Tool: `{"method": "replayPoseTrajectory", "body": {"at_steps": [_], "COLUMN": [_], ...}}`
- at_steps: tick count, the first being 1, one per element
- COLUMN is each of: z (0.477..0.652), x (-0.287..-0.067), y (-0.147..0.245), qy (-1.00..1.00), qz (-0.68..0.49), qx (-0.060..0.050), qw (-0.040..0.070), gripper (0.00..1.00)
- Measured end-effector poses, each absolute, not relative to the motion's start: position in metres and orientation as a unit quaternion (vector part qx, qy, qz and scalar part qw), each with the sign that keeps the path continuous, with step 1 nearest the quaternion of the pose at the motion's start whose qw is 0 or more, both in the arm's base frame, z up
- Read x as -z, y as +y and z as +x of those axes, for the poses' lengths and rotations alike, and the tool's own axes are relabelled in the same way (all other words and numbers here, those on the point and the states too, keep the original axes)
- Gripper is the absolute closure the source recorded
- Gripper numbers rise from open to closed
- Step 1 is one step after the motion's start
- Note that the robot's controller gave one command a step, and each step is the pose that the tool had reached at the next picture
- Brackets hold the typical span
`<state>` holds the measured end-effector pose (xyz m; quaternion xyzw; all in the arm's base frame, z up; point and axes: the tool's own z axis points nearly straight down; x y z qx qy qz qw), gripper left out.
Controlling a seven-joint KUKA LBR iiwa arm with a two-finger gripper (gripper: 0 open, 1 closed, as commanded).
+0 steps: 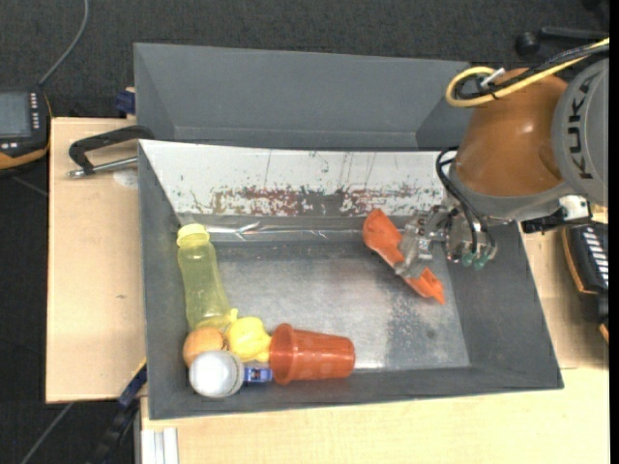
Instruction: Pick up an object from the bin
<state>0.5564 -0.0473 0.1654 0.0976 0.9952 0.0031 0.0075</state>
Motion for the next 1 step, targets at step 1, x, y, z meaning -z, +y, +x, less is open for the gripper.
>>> {"method": "replayPoseTrajectory", "body": {"at_steps": [1], "z": [0.5633], "x": [-0.1776], "y": [-0.0557], "qy": [0.995], "qz": [0.097], "qx": [-0.003], "qw": [0.01], "gripper": [1.0]}}
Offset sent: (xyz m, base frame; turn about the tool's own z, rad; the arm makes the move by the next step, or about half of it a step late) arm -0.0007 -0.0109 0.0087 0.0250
